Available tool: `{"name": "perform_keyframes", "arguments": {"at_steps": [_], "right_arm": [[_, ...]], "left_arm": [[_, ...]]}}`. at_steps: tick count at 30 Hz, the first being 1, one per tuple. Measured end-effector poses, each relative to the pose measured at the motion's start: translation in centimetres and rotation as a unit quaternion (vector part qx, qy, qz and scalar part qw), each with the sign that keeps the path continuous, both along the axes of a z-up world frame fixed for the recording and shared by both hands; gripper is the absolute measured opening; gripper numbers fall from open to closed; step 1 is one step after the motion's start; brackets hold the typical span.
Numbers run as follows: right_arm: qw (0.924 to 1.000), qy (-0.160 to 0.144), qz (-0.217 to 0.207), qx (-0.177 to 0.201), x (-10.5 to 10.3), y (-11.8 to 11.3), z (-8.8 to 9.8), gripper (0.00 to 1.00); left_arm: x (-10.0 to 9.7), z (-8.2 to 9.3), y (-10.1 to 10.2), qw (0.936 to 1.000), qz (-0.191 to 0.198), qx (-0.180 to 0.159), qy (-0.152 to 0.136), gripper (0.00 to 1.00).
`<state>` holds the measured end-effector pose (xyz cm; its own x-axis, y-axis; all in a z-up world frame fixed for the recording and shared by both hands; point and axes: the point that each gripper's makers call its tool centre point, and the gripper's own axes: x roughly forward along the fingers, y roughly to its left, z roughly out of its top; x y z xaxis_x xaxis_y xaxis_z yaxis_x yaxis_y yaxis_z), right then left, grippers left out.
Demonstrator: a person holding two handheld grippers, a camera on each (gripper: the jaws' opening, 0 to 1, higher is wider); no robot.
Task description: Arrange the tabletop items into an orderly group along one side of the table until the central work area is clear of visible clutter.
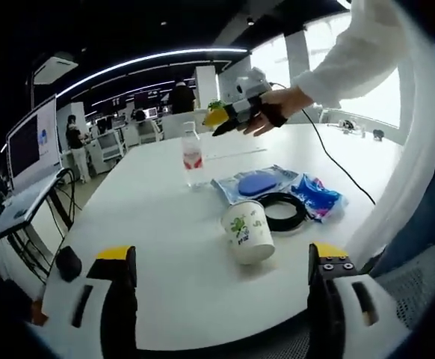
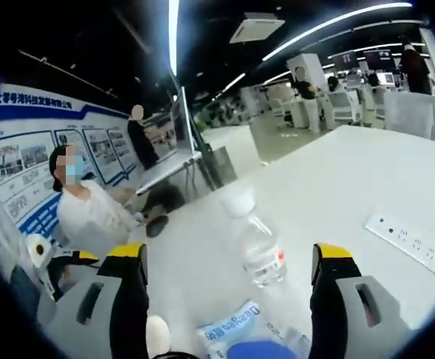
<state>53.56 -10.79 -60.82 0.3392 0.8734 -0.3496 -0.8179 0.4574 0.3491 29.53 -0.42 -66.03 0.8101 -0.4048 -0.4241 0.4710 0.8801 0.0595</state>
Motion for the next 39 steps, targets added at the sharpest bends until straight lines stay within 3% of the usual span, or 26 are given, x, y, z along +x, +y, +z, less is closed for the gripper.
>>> {"name": "perform_keyframes", "arguments": {"at_steps": [4,9,16,24,26,30,35,39], "right_arm": [[1.0,0.006,-0.008,0.0,-1.1,-0.3,0.0,0.89],[0.9997,0.018,-0.015,-0.007,-2.4,-0.8,-0.1,0.88],[0.9981,0.051,-0.028,-0.02,-4.9,-1.7,-0.6,0.82],[0.9973,0.06,-0.039,-0.018,-7.9,-1.9,-1.0,0.8],[0.9966,0.067,-0.048,-0.009,-8.6,-2.0,-0.9,0.8],[0.9948,0.077,-0.065,-0.013,-9.7,-2.7,-1.7,0.79],[0.9935,0.086,-0.073,-0.021,-10.9,-3.8,-2.6,0.79],[0.9921,0.092,-0.083,-0.019,-11.3,-4.8,-2.9,0.78]], "left_arm": [[-0.1,0.1,-0.3,0.9999,-0.006,-0.012,0.005,0.98],[-1.2,-0.2,-2.2,0.998,-0.06,-0.013,0.015,1.0],[-1.6,0.5,-2.5,0.9961,-0.077,-0.04,0.019,1.0],[-1.9,0.3,-2.9,0.9931,-0.1,-0.048,0.039,1.0],[-2.0,0.5,-3.0,0.9925,-0.106,-0.049,0.036,1.0],[-2.5,1.6,-4.2,0.988,-0.145,-0.053,0.002,1.0],[-2.6,0.9,-4.3,0.9873,-0.153,-0.041,0.018,1.0],[-2.0,1.1,-3.7,0.9883,-0.15,-0.029,0.004,1.0]]}}
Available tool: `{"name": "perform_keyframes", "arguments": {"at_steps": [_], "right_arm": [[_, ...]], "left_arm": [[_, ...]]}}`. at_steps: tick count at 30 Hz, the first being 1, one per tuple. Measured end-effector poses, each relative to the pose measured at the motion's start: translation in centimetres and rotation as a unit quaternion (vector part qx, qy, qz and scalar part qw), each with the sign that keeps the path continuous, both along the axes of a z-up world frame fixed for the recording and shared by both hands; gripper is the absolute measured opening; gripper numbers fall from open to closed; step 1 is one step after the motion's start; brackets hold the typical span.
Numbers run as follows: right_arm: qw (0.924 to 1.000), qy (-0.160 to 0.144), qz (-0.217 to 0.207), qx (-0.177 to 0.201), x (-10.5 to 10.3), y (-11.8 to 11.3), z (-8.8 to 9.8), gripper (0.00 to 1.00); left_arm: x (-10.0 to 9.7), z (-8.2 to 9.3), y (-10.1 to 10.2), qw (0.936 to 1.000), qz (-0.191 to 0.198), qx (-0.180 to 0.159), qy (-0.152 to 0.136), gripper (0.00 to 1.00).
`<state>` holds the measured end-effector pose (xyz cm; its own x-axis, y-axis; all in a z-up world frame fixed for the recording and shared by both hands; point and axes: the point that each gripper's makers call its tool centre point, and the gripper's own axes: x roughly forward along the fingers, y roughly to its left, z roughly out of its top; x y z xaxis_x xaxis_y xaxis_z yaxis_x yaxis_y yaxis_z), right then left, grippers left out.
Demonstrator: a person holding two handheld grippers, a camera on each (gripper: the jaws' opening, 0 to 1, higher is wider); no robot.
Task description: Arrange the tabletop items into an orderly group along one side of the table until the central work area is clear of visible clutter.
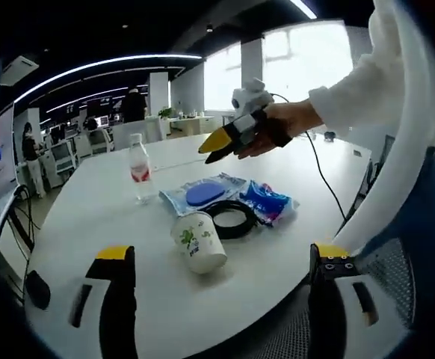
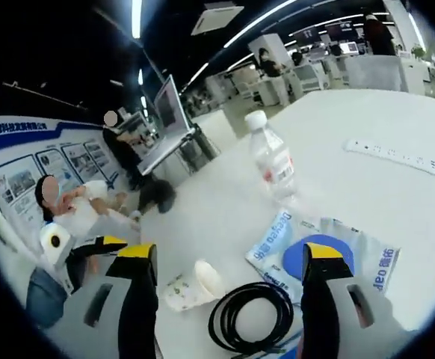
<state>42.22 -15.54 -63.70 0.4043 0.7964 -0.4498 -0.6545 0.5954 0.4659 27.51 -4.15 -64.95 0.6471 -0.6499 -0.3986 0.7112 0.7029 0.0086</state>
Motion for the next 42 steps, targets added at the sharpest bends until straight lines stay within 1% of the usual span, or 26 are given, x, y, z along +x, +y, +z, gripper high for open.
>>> {"name": "perform_keyframes", "arguments": {"at_steps": [2,3,6,10,13,14,17,18,21,22,25,30,32,37,41,42], "right_arm": [[1.0,0.004,-0.003,-0.001,-0.3,-0.4,-0.3,0.77],[1.0,0.006,-0.004,-0.003,-0.4,-0.6,-0.6,0.77],[0.9999,0.009,-0.004,-0.004,-0.8,-0.6,-0.8,0.76],[0.9999,0.016,0.0,-0.003,-1.1,0.0,-1.3,0.75],[0.9996,0.021,0.015,-0.005,-1.7,0.9,-1.5,0.75],[0.9995,0.022,0.021,-0.007,-1.9,1.0,-1.7,0.75],[0.9994,0.023,0.025,-0.009,-1.9,1.3,-1.8,0.74],[0.9994,0.024,0.025,-0.008,-2.0,1.5,-1.8,0.74],[0.9994,0.023,0.027,-0.002,-1.9,1.9,-1.6,0.73],[0.9993,0.022,0.03,-0.001,-1.9,2.1,-1.5,0.73],[0.999,0.02,0.041,0.001,-1.8,2.6,-1.3,0.72],[0.9986,0.02,0.048,0.008,-1.6,3.2,-1.1,0.7],[0.9984,0.021,0.051,0.009,-1.6,3.4,-1.1,0.7],[0.9971,0.02,0.074,0.004,-1.9,4.1,-1.3,0.69],[0.995,0.027,0.095,-0.009,-2.7,4.8,-2.0,0.67],[0.9936,0.028,0.109,-0.015,-2.9,5.0,-2.4,0.66]], "left_arm": [[0.4,-0.2,0.7,0.9998,0.017,-0.001,0.007,1.0],[0.5,-0.1,0.9,0.9996,0.024,-0.01,0.012,1.0],[0.4,0.1,1.0,0.9995,0.029,-0.01,0.009,0.98],[0.2,-0.3,0.8,0.9997,0.024,0.003,0.008,0.97],[-0.1,-0.8,0.5,0.9997,0.013,0.015,0.012,0.96],[-0.1,-0.9,0.5,0.9996,0.01,0.025,0.007,0.96],[0.1,-0.8,0.7,0.9996,0.015,0.023,0.006,0.95],[0.3,-0.8,1.0,0.9995,0.022,0.018,0.012,0.94],[0.5,-1.1,1.6,0.9988,0.038,0.017,0.024,0.88],[0.6,-1.1,1.7,0.9988,0.04,0.018,0.024,0.87],[0.7,-1.1,1.8,0.9987,0.042,0.019,0.019,0.88],[0.7,-1.5,2.0,0.9982,0.044,0.036,0.019,0.88],[0.8,-1.5,2.1,0.9981,0.049,0.032,0.02,0.89],[1.1,-1.4,2.6,0.9973,0.064,0.025,0.024,0.89],[1.0,-1.7,2.5,0.9973,0.061,0.033,0.025,0.88],[0.9,-1.9,2.4,0.9972,0.057,0.04,0.027,0.87]]}}
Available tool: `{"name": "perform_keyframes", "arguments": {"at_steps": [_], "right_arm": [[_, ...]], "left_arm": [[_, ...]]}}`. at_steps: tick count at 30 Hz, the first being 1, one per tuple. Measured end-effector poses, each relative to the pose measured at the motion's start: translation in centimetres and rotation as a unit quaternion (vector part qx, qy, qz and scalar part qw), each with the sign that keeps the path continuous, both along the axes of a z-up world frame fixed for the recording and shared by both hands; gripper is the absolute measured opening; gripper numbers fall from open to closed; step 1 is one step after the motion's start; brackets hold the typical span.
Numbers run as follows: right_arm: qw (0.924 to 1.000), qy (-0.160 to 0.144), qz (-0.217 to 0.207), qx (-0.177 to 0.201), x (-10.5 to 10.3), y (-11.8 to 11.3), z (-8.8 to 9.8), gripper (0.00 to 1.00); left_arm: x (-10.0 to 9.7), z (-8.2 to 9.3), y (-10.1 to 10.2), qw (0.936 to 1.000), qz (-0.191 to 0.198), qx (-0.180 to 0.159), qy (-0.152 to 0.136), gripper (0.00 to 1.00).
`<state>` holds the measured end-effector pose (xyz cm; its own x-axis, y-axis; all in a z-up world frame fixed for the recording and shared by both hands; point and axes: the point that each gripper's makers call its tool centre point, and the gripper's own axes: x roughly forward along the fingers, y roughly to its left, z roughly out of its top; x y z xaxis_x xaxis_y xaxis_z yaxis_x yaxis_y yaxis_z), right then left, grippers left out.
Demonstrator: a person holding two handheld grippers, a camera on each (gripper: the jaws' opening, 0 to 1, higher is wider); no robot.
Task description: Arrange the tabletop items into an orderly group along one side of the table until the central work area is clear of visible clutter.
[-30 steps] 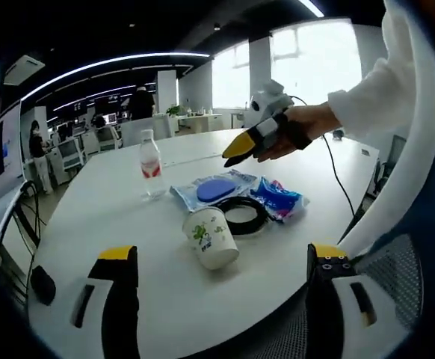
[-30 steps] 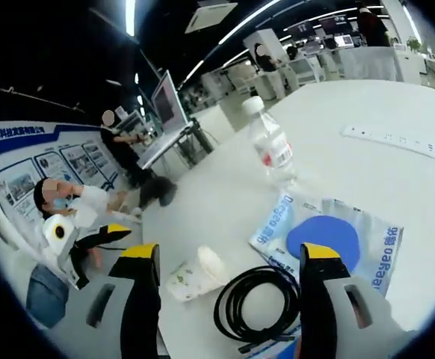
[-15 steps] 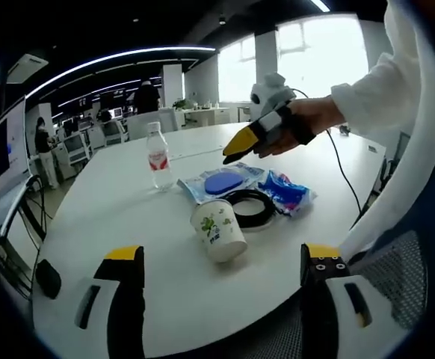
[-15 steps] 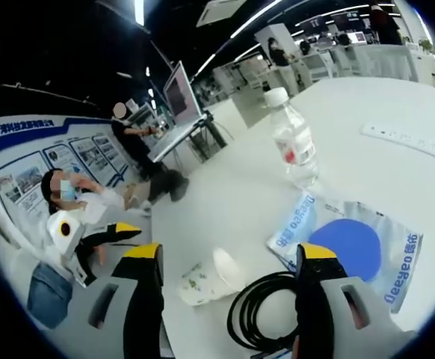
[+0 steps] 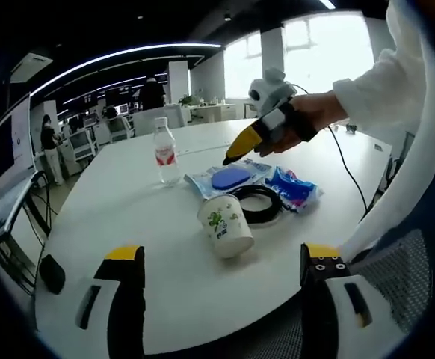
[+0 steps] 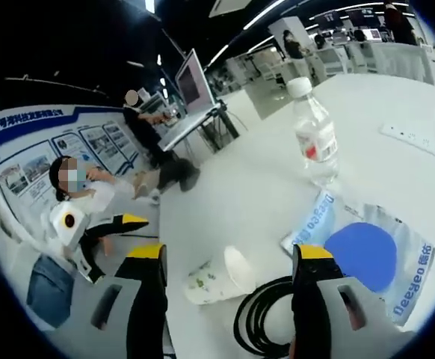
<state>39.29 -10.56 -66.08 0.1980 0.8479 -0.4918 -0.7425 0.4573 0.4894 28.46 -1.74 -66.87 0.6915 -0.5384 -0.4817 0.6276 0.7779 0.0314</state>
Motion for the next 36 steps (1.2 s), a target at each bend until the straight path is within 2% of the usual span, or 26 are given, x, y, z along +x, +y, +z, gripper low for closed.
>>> {"name": "perform_keyframes", "arguments": {"at_steps": [6,9,11,14,19,24,27,32,36], "right_arm": [[0.9983,0.001,0.052,-0.026,-1.5,1.4,-1.4,0.59],[0.9964,0.01,0.071,-0.044,-2.0,1.9,-2.2,0.57],[0.9939,-0.002,0.093,-0.059,-2.3,2.2,-2.5,0.57],[0.9912,-0.004,0.112,-0.071,-2.4,2.6,-2.7,0.55],[0.9873,-0.022,0.129,-0.089,-2.3,2.7,-3.4,0.46],[0.9875,-0.002,0.134,-0.083,-2.6,2.7,-3.7,0.39],[0.988,0.006,0.133,-0.078,-2.6,2.6,-4.1,0.31],[0.9889,0.03,0.137,-0.048,-3.5,3.1,-3.9,0.17],[0.9878,0.024,0.147,-0.046,-4.1,3.1,-3.9,0.04]], "left_arm": [[-0.2,-0.2,-0.2,0.9999,-0.009,0.013,0.001,0.87],[-0.3,-0.4,-0.1,0.9998,-0.009,0.018,0.003,0.86],[-0.3,-0.6,-0.1,0.9997,-0.01,0.023,0.004,0.85],[-0.4,-0.8,-0.2,0.9994,-0.017,0.031,0.006,0.85],[-0.5,-0.9,-0.3,0.9991,-0.02,0.036,0.007,0.84],[-0.5,-0.9,-0.1,0.9989,-0.019,0.044,0.004,0.82],[-0.6,-1.0,-0.1,0.9985,-0.022,0.049,0.006,0.8],[-0.5,-1.2,0.2,0.9973,-0.022,0.07,0.001,0.79],[-0.5,-1.2,0.4,0.997,-0.018,0.075,0.0,0.77]]}}
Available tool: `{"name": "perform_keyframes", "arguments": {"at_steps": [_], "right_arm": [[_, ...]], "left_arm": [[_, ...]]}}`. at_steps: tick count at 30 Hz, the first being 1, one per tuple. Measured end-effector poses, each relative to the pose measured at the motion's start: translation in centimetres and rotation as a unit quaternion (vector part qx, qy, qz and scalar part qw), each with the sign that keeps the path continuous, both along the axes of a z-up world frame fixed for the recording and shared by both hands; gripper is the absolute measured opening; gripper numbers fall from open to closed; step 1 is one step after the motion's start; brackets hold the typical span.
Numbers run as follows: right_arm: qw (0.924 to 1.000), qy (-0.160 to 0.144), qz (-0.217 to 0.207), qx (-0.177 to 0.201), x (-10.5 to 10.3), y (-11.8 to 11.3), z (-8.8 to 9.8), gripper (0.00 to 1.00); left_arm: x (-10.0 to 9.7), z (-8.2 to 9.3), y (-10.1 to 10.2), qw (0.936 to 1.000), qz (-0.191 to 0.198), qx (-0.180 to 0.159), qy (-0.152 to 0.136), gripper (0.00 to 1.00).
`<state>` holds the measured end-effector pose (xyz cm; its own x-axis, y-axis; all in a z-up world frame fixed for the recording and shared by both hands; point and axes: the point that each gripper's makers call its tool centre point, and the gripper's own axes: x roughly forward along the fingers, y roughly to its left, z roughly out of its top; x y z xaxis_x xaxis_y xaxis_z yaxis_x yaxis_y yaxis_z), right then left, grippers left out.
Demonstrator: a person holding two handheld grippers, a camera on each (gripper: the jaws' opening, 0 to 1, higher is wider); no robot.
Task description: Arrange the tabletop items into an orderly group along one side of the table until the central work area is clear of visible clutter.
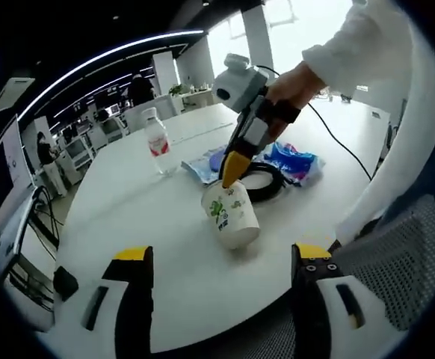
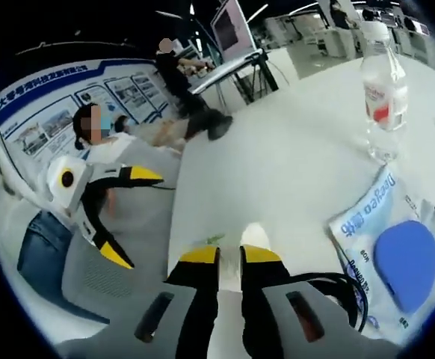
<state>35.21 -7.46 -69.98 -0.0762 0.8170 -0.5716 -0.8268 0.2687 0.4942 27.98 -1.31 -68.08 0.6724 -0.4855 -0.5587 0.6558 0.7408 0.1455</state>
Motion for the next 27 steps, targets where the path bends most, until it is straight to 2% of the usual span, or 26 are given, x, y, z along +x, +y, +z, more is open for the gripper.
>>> {"name": "perform_keyframes", "arguments": {"at_steps": [4,7,9,12,20,27], "right_arm": [[0.9996,0.026,-0.002,0.013,-0.7,0.1,0.2,0.02],[0.9996,0.025,0.004,0.014,-1.1,0.1,0.3,0.01],[0.9983,0.046,-0.009,0.033,-1.3,0.4,1.1,0.0],[0.9961,0.054,-0.028,0.064,-1.0,0.6,2.4,0.0],[0.9968,0.0,-0.022,0.076,-1.2,0.6,4.6,0.0],[0.9957,-0.052,-0.029,0.071,0.6,0.0,6.4,0.0]], "left_arm": [[-0.1,-0.1,0.0,1.0,-0.003,0.007,0.0,0.76],[-0.1,-0.2,0.1,0.9999,-0.004,0.011,0.0,0.76],[-0.1,-0.3,0.1,0.9999,-0.004,0.014,0.002,0.75],[-0.2,-0.4,0.2,0.9998,-0.004,0.019,0.002,0.75],[-0.2,-0.5,0.2,0.9998,-0.006,0.02,0.003,0.74],[-0.2,-0.5,0.3,0.9996,-0.007,0.027,0.001,0.74]]}}
